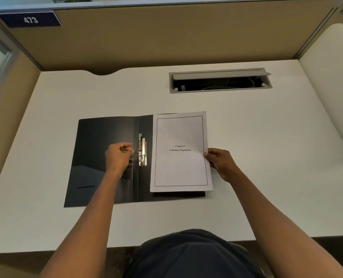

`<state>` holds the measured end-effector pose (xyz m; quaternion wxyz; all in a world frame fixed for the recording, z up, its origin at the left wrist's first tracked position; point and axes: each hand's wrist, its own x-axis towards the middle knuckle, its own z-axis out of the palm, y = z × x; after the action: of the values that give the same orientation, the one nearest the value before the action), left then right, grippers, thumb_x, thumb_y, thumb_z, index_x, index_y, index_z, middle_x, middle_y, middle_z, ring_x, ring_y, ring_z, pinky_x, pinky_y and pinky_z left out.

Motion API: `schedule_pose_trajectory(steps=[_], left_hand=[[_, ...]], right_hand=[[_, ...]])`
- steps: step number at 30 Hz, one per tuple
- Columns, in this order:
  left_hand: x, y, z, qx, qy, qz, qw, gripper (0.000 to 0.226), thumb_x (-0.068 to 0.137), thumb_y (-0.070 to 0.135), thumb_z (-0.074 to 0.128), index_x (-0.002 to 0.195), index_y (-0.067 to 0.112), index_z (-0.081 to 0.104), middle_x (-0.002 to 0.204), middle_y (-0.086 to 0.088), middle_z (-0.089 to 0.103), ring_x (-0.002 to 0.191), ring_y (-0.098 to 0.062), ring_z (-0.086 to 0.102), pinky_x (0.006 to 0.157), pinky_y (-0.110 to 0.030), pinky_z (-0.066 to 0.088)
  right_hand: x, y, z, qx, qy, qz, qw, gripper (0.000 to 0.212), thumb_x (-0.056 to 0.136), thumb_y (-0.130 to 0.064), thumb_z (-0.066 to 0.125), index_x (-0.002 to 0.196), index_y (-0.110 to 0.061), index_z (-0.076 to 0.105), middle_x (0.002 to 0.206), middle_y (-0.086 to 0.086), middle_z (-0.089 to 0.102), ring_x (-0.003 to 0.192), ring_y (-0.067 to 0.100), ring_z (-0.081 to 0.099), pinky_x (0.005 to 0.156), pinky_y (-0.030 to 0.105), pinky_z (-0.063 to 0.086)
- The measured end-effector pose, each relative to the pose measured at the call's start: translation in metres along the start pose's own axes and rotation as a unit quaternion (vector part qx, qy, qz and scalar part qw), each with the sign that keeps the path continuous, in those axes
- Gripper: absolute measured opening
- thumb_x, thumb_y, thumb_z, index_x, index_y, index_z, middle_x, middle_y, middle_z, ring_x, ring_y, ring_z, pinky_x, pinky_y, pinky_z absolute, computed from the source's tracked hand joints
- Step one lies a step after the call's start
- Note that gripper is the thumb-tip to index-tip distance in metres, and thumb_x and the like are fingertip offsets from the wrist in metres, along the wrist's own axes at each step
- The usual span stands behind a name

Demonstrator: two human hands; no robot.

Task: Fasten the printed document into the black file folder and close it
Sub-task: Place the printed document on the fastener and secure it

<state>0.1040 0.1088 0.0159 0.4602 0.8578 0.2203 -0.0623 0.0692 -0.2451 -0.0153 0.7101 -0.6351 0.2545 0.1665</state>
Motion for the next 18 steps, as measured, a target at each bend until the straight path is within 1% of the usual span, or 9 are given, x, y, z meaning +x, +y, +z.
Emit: schedule_pose_trajectory(steps=[2,4,5,7,9,11,13,16,18], left_hand=[[0.004,-0.006,-0.001,0.009,-0.033,-0.008,0.999,0.035,0.093,0.006,0.072,0.127,0.011,0.070,0.111,-0.010,0.074,0.091,-0.019,0.073,0.084,-0.041,0.064],[0.007,-0.011,0.001,0.017,-0.064,-0.009,0.998,0.044,0.092,0.005,0.073,0.135,0.010,0.066,0.114,-0.012,0.074,0.102,-0.024,0.073,0.092,-0.045,0.062],[0.008,-0.013,0.003,0.021,-0.075,-0.009,0.997,0.049,0.091,0.004,0.074,0.138,0.010,0.063,0.112,-0.011,0.075,0.105,-0.025,0.072,0.097,-0.047,0.060],[0.010,-0.018,0.007,0.034,-0.089,-0.004,0.995,0.058,0.088,0.004,0.077,0.143,0.010,0.059,0.101,-0.005,0.075,0.108,-0.024,0.070,0.107,-0.049,0.053],[0.011,-0.023,0.011,0.047,-0.100,0.002,0.994,0.066,0.086,0.006,0.080,0.147,0.011,0.055,0.093,0.000,0.073,0.107,-0.022,0.069,0.111,-0.046,0.049],[0.012,-0.026,0.014,0.055,-0.103,0.011,0.993,0.071,0.084,0.008,0.082,0.149,0.013,0.053,0.094,0.000,0.071,0.105,-0.020,0.067,0.108,-0.044,0.048],[0.013,-0.029,0.017,0.068,-0.102,0.026,0.992,0.073,0.084,0.010,0.083,0.150,0.015,0.052,0.096,0.002,0.069,0.102,-0.017,0.065,0.103,-0.042,0.051],[0.014,-0.031,0.019,0.074,-0.100,0.040,0.991,0.073,0.084,0.010,0.083,0.149,0.015,0.053,0.091,0.007,0.065,0.097,-0.015,0.063,0.097,-0.038,0.052],[0.015,-0.033,0.019,0.078,-0.100,0.045,0.991,0.072,0.083,0.010,0.084,0.149,0.014,0.053,0.086,0.012,0.062,0.096,-0.015,0.063,0.096,-0.038,0.052]], right_hand=[[0.001,0.001,0.007,-0.001,0.002,0.000,1.000,0.013,0.096,-0.004,0.067,0.100,-0.010,0.078,0.097,0.008,0.081,0.085,0.017,0.078,0.076,0.026,0.063],[0.002,0.001,0.011,0.000,0.005,0.002,1.000,0.013,0.096,-0.003,0.067,0.101,-0.009,0.077,0.096,0.007,0.081,0.083,0.016,0.078,0.073,0.024,0.062],[0.003,0.001,0.013,0.000,0.006,0.004,1.000,0.013,0.096,-0.003,0.067,0.100,-0.009,0.077,0.095,0.007,0.081,0.082,0.015,0.078,0.072,0.024,0.062],[0.004,0.001,0.016,-0.003,0.009,0.008,1.000,0.013,0.096,-0.002,0.067,0.098,-0.009,0.077,0.091,0.005,0.081,0.079,0.014,0.078,0.069,0.023,0.061],[0.005,0.001,0.019,-0.009,0.011,0.010,1.000,0.012,0.095,-0.003,0.067,0.095,-0.010,0.077,0.089,0.005,0.081,0.077,0.013,0.077,0.069,0.023,0.062],[0.008,0.001,0.022,-0.016,0.012,0.011,1.000,0.011,0.095,-0.003,0.068,0.095,-0.010,0.077,0.088,0.005,0.080,0.076,0.014,0.077,0.071,0.024,0.063],[0.010,0.000,0.024,-0.024,0.010,0.012,1.000,0.010,0.095,-0.004,0.068,0.096,-0.009,0.077,0.089,0.006,0.081,0.077,0.015,0.077,0.072,0.025,0.063],[0.013,-0.001,0.029,-0.030,0.006,0.014,0.999,0.011,0.096,-0.004,0.067,0.096,-0.010,0.077,0.090,0.006,0.081,0.077,0.015,0.077,0.072,0.026,0.064],[0.015,-0.002,0.032,-0.037,0.006,0.012,0.999,0.012,0.095,-0.005,0.068,0.094,-0.011,0.077,0.089,0.005,0.081,0.076,0.015,0.076,0.072,0.027,0.064]])
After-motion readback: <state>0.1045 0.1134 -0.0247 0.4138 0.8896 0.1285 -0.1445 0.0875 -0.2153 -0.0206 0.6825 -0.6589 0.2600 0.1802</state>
